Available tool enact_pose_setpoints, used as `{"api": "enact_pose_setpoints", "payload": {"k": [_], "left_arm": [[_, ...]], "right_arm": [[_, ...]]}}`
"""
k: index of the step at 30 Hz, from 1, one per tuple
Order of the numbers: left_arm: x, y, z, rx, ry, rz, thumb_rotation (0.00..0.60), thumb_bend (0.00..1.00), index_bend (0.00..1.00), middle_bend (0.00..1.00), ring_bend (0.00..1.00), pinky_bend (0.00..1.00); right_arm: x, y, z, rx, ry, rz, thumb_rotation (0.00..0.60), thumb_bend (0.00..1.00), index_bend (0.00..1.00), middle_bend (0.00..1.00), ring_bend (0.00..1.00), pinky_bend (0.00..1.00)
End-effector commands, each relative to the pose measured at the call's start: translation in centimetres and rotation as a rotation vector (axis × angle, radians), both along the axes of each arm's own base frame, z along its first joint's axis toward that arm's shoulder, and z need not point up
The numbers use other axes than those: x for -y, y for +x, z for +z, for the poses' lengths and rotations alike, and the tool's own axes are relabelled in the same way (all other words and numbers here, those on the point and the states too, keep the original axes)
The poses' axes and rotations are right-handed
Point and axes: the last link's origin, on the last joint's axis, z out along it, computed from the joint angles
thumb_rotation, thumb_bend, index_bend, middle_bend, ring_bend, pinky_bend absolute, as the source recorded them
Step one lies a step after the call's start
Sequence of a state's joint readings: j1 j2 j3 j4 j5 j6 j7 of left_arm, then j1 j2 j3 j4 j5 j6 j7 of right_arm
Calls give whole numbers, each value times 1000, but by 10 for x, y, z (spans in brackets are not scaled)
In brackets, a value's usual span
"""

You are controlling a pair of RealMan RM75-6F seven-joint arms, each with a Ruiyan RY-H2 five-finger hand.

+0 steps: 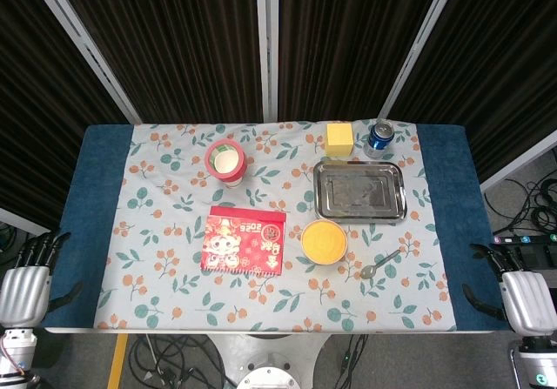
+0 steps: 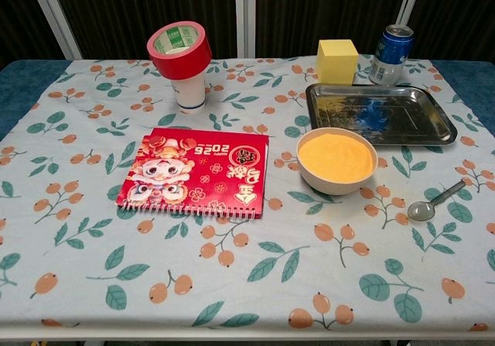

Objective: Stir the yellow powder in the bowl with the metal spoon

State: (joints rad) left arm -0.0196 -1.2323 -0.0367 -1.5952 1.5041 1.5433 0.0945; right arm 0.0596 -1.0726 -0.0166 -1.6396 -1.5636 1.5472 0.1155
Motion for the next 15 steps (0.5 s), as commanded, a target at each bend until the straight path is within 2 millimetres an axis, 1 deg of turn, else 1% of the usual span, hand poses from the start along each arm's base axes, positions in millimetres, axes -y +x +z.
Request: {"api": "enact_pose_setpoints", "payload": {"k": [1,4,5,6,7,8,9,11,13,15], "left_arm": [[-2,1,-1,1,-8,1,600,218,185,179,119,125],[-3,2,-1,1,-8,-3,600,218,185,179,119,125],[-3,2,-2,5,-7,-1,600,218,185,178,119,125],[-3,2,-2,9,-7,-1,600,218,185,178,119,125],[-3,2,-2,12,-8,1,600,218,185,178,119,125],[-3,3,-2,15,-10,1,600,218,185,178,119,125],[-3,3,-2,17,-11,1,600,218,185,178,119,125],[-2,3,-1,23,-9,1,600,218,185,179,119,125],[-2,2,-1,26,-8,4,600,218,185,178,119,125],[0,1,-2,30,-11,12,600,218,185,178,119,125]], "right_arm": [[3,0,-2,-3,3,0,520,245,223,355,200,405],[5,1,-2,-11,7,2,522,246,223,381,229,406],[6,2,-3,-22,8,8,527,245,223,397,251,411],[8,4,-3,-37,11,18,534,242,224,429,298,440],[10,5,-5,-54,16,30,541,235,228,468,361,492],[14,9,-7,-75,28,46,549,223,236,529,450,586],[18,11,-10,-88,43,58,551,214,244,573,514,660],[31,18,-19,-121,93,86,557,199,288,722,703,855],[44,22,-30,-155,152,103,558,198,328,822,817,950],[60,25,-47,-193,223,117,563,198,369,886,881,993]]}}
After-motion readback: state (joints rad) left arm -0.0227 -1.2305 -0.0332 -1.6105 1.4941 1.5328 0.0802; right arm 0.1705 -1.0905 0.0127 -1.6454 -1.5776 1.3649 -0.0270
